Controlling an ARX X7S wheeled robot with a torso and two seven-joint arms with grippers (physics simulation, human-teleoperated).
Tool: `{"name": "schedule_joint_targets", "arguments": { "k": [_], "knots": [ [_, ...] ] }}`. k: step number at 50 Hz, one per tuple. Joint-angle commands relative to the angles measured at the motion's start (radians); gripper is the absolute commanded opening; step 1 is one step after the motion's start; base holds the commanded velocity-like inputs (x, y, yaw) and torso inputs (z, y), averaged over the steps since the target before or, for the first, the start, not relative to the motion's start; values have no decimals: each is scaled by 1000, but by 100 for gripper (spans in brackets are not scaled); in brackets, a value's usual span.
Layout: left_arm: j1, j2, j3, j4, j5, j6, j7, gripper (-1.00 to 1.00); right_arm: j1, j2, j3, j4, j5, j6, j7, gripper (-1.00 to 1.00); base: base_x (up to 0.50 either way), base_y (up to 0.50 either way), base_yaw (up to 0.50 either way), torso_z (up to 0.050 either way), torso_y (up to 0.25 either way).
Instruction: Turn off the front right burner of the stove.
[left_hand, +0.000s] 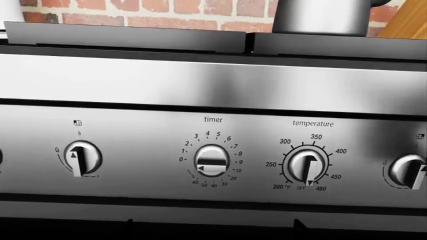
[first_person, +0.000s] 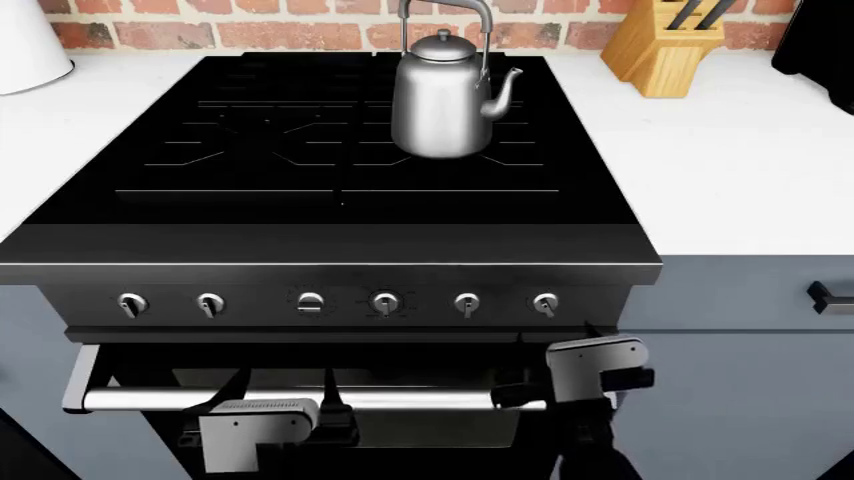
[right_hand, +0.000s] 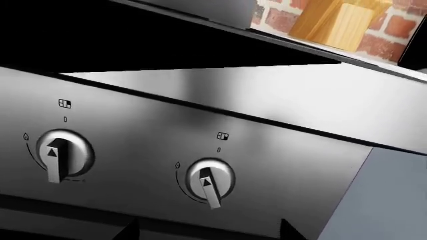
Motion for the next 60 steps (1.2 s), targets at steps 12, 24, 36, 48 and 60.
{"name": "schedule_joint_targets", "arguments": {
  "k": [12, 24, 36, 48, 60],
  "knots": [
    [-7, -5, 9, -6, -4, 2, -9, 100, 59, -3, -30, 61, -49, 48, 40, 100, 0, 0, 0, 0, 0],
    [-9, -8, 15, -9, -7, 5, -13, 100, 90, -10, -54, 98, -63, 59, 37, 100, 0, 0, 0, 0, 0],
    [-7, -14, 19, -5, -11, 7, -19, 100, 133, -24, -72, 174, -67, 29, 28, 100, 0, 0, 0, 0, 0],
    [-5, -20, 24, -2, -14, 8, -24, 100, 169, -35, -81, 254, -68, 1, 32, 100, 0, 0, 0, 0, 0],
    [-5, -24, 29, 0, -16, 8, -29, 100, 197, -39, -95, 294, -84, 1, 45, 100, 0, 0, 0, 0, 0]
  ]
}}
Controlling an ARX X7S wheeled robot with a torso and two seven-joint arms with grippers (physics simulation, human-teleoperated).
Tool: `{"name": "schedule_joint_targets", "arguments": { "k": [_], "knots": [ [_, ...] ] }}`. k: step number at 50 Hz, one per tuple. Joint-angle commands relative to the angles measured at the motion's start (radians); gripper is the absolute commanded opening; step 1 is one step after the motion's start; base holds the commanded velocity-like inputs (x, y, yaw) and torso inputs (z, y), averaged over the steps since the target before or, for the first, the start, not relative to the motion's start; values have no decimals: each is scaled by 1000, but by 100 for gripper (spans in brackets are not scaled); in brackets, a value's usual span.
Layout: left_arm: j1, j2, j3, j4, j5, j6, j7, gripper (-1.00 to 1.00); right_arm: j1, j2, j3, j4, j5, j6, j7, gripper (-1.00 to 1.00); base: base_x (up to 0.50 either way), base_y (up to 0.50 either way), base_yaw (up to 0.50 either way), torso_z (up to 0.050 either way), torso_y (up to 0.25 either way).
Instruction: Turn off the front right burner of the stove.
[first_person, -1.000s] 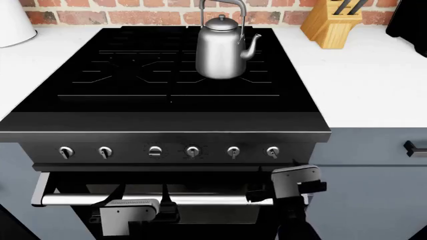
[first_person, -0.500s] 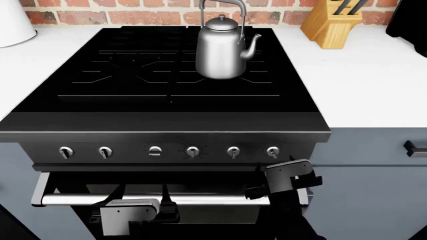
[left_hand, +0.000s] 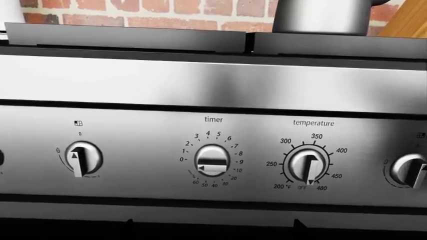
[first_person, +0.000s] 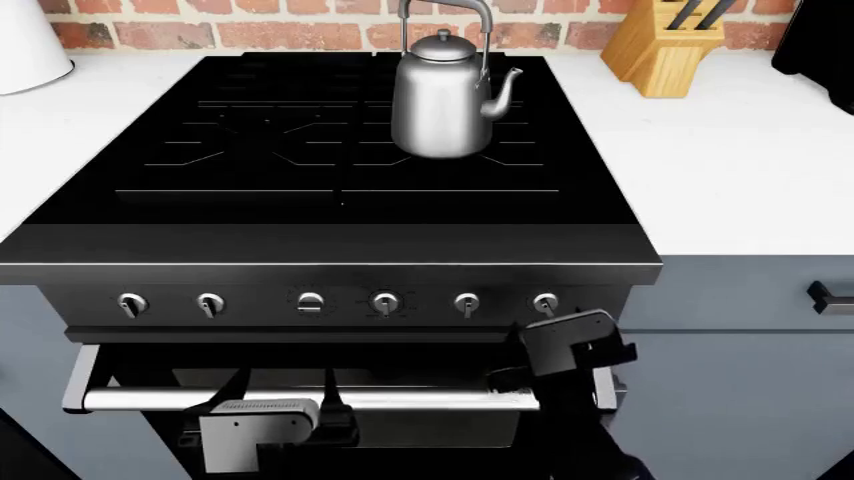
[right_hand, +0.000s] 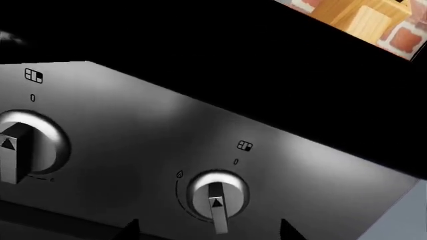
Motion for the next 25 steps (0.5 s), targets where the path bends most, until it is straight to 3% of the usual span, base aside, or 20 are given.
{"name": "schedule_joint_targets", "arguments": {
  "k": [1, 25],
  "knots": [
    [0, -4, 5, 2, -3, 0, -5, 100, 28, -6, -14, 48, -12, -6, 9, 100, 0, 0, 0, 0, 0],
    [-2, -11, 15, -1, -8, 3, -13, 100, 104, -30, -42, 210, -16, -76, -1, 100, 0, 0, 0, 0, 0]
  ]
}}
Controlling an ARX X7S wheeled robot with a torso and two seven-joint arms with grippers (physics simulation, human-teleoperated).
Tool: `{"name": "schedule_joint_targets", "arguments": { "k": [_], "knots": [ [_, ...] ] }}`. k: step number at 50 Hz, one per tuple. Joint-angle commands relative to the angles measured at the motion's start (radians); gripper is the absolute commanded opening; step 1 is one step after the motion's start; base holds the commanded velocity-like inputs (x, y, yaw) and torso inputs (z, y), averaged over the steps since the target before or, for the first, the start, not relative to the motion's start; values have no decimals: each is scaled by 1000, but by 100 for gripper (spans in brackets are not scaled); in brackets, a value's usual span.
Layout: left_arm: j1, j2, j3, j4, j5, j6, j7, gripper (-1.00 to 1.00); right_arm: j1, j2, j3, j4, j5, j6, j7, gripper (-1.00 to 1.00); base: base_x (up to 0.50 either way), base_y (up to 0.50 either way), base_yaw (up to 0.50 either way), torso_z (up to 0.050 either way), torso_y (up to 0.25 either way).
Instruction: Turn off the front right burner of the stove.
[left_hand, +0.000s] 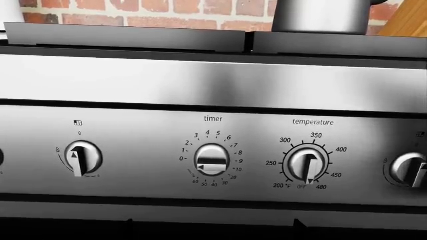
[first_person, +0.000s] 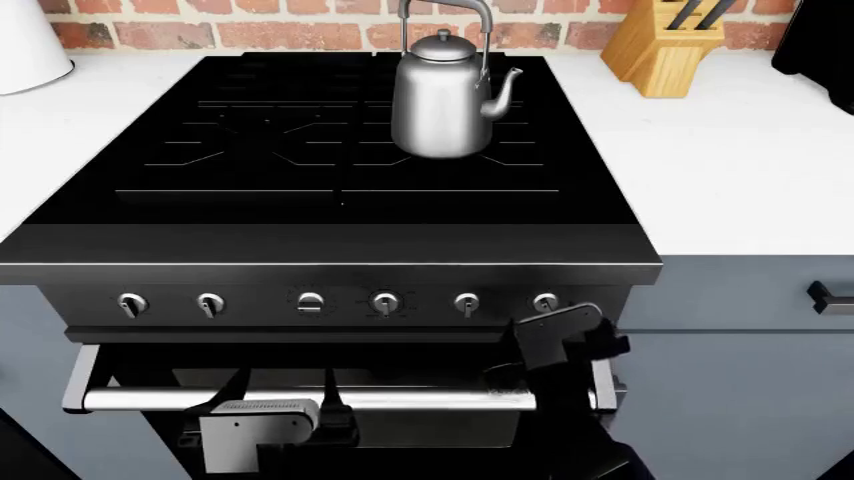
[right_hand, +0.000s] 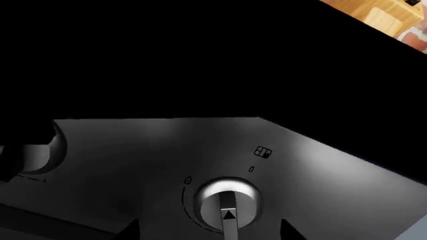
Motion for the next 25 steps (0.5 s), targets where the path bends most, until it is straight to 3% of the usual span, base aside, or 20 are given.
{"name": "schedule_joint_targets", "arguments": {
  "k": [1, 18, 19, 25],
  "knots": [
    [-1, -3, 5, -1, -2, 1, -4, 100, 37, -10, -10, 77, 1, -35, -6, 100, 0, 0, 0, 0, 0],
    [-6, -6, 12, -6, -5, 2, -11, 100, 84, -22, -17, 182, 6, -75, -6, 100, 7, 0, 2, 0, 0],
    [-6, -6, 12, -6, -5, 2, -11, 100, 84, -22, -17, 183, 6, -76, -6, -100, 13, 0, 5, 0, 0],
    [-5, -9, 14, -5, -7, 3, -13, 100, 92, -22, -20, 195, 7, -83, -4, -100, 14, 0, 6, 0, 0]
  ]
}}
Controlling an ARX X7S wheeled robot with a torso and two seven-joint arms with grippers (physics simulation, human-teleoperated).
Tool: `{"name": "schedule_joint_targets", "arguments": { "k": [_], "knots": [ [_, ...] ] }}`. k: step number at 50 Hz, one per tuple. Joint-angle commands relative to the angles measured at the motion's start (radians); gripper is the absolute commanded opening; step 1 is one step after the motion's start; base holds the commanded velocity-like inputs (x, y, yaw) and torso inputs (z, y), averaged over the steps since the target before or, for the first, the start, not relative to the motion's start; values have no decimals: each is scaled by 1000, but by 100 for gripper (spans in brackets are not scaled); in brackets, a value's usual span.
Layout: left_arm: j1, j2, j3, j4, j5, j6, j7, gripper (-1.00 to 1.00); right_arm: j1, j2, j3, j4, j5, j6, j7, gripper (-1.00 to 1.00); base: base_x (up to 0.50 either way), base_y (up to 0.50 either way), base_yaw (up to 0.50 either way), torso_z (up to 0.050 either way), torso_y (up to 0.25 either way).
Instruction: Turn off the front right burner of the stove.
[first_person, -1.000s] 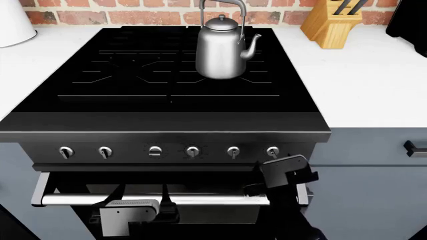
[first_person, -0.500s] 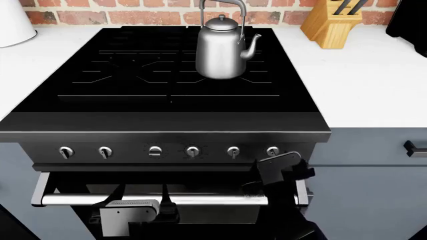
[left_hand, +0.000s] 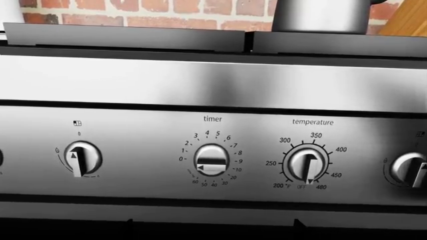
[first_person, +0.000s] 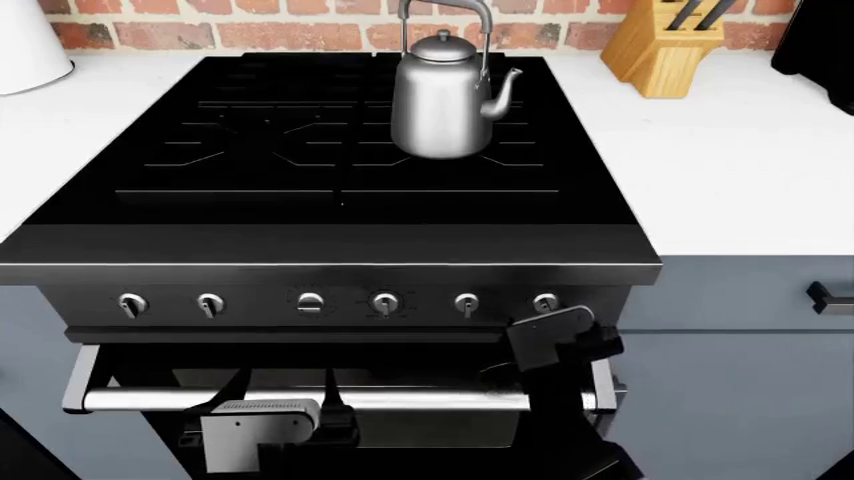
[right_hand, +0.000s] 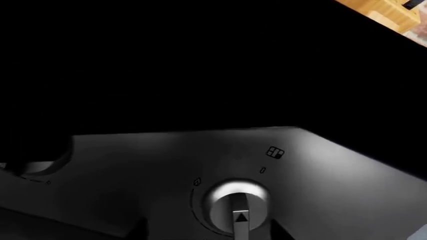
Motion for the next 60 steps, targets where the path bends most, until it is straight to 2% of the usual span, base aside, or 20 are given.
{"name": "schedule_joint_targets", "arguments": {
  "k": [1, 16, 36, 60],
  "knots": [
    [0, -3, 4, 0, -2, 1, -4, 100, 59, 1, 16, 82, 2, -4, -47, -100, 16, 3, 7, 0, 0],
    [0, -8, 10, 1, -5, 3, -8, 100, 53, 12, 18, 50, 9, 4, -34, -100, 16, 2, 7, -1, 0],
    [-2, -13, 20, 16, -5, 0, -18, 100, -58, 64, 27, -228, 48, 94, -49, -100, 4, 0, 2, 0, 0],
    [-2, -18, 28, 11, -11, 6, -23, 100, -3, 39, -1, -143, 44, 36, -67, -100, 2, 0, 2, 0, 0]
  ]
}}
